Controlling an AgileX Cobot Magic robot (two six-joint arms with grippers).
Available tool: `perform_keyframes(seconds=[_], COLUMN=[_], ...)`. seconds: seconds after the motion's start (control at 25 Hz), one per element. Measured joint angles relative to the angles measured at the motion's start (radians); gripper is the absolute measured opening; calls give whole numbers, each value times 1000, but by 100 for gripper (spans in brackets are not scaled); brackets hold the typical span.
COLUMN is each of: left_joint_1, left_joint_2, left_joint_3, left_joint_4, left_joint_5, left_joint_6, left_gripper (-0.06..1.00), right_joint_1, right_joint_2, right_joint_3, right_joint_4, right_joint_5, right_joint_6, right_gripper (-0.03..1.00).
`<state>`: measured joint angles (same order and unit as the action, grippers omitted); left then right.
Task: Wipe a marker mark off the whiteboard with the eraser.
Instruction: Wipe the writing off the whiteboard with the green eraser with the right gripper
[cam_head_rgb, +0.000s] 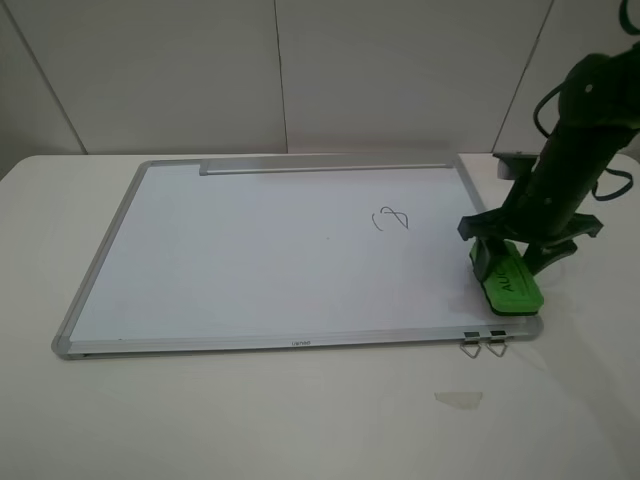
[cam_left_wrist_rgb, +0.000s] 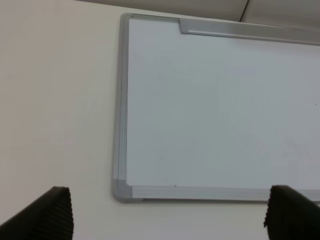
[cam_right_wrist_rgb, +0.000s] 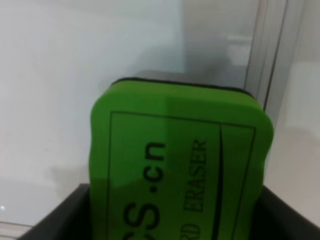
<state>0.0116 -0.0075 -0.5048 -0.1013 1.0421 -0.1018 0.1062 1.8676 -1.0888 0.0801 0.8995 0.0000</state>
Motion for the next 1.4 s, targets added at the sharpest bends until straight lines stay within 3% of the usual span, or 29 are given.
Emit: perform_keyframes(seconds=[0.36, 0.72, 1.16, 1.4], left_joint_1=[0, 0, 0, 0], left_joint_2=[0, 0, 0, 0], left_joint_3=[0, 0, 0, 0], left_joint_4=[0, 0, 0, 0], left_joint_5=[0, 0, 0, 0], left_joint_6=[0, 0, 0, 1], left_gripper=[78, 78, 78, 78], right_joint_1=[100, 223, 230, 218], right_joint_2=[-47, 227, 560, 643], right_joint_3=[-283, -531, -881, -988], right_joint_4=[-3, -118, -214, -208], right_joint_5=[116, 250, 294, 342], right_joint_6=[0, 0, 0, 0], right_gripper=[60, 60, 60, 59])
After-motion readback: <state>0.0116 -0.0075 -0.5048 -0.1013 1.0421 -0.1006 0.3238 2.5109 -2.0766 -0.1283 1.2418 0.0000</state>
